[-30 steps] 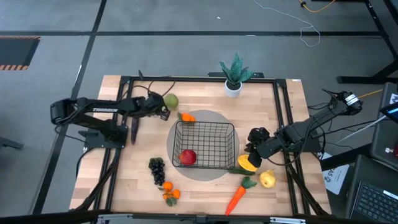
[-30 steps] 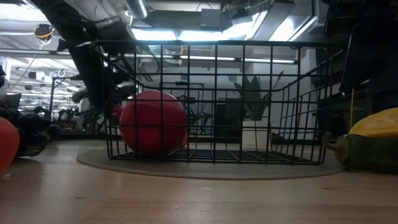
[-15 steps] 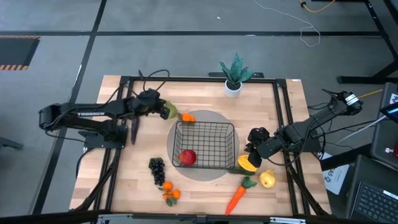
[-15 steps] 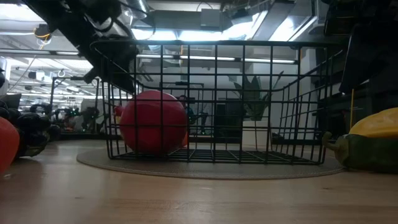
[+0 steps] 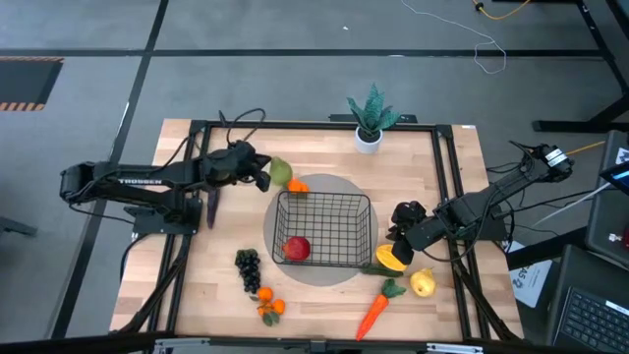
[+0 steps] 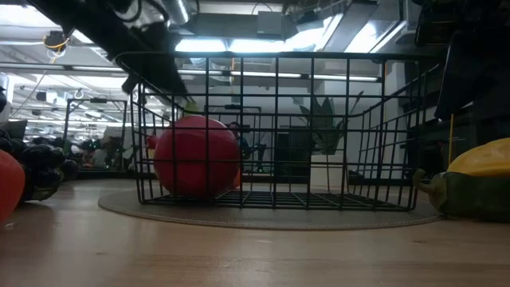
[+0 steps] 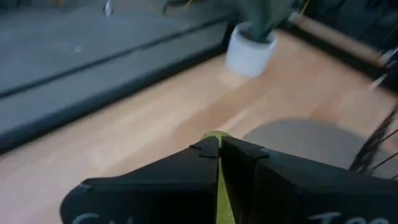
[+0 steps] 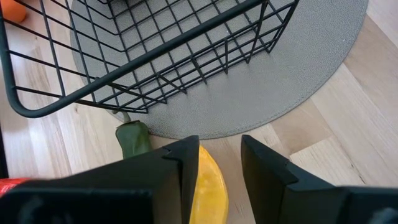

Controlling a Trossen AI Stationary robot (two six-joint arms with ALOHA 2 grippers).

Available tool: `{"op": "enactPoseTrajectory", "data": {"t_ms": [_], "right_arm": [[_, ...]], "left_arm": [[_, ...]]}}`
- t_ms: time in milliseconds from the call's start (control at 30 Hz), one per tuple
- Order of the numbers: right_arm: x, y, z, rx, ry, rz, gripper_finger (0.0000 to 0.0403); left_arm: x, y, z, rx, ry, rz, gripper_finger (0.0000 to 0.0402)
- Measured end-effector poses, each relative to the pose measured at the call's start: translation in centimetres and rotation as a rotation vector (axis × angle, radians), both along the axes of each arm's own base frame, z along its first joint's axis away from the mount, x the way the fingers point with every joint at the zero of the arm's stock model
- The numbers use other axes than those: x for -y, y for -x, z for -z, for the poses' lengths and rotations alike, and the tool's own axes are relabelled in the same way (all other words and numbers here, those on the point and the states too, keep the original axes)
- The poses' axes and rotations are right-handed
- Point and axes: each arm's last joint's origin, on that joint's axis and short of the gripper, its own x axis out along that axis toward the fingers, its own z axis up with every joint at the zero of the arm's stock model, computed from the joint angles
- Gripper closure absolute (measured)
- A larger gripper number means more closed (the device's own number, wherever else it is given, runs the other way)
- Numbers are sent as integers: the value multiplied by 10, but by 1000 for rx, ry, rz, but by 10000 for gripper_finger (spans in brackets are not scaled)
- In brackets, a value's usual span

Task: Build produce basket
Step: Put the green pear into the black wire basket

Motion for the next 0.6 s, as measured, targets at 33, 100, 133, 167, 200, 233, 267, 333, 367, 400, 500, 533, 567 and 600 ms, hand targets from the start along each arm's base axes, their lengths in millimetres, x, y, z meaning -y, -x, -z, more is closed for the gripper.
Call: {"op": "enactPoseTrajectory", "data": {"t_ms": [33, 100, 133, 167, 200, 233, 267, 333, 367, 400, 500, 533, 567, 600], "right_arm": [[0, 0, 0, 0, 0, 0, 292], [0, 0, 0, 0, 0, 0, 292], [0, 0, 0, 0, 0, 0, 292], [0, 0, 0, 0, 0, 0, 292], [0, 0, 0, 0, 0, 0, 292], [0, 0, 0, 0, 0, 0, 292], [0, 0, 0, 0, 1, 0, 292], [0, 0, 0, 0, 0, 0, 292], [0, 0, 0, 0, 1, 0, 292], [0, 0, 0, 0, 1, 0, 292], [0, 0, 0, 0, 1, -1, 292], [0, 0, 0, 0, 2, -1, 292], [0, 0, 0, 0, 2, -1, 292], [0, 0, 0, 0, 2, -1, 292]], "left_arm": [[1, 0, -5, 29, -22, 7, 401], [2, -1, -11, 68, -56, 21, 401], [3, -1, -14, 88, -75, 31, 401], [5, -1, -17, 107, -93, 44, 401], [7, -1, -21, 132, -111, 61, 401], [9, -2, -24, 161, -126, 80, 401], [11, -2, -27, 176, -140, 102, 401], [16, -4, -30, 203, -162, 148, 401], [18, -4, -33, 223, -172, 171, 401], [20, -5, -35, 241, -183, 192, 401], [27, -6, -40, 283, -213, 247, 401], [29, -6, -42, 299, -220, 266, 401], [31, -7, -43, 311, -226, 284, 401], [33, -7, -44, 318, -231, 300, 401]]}}
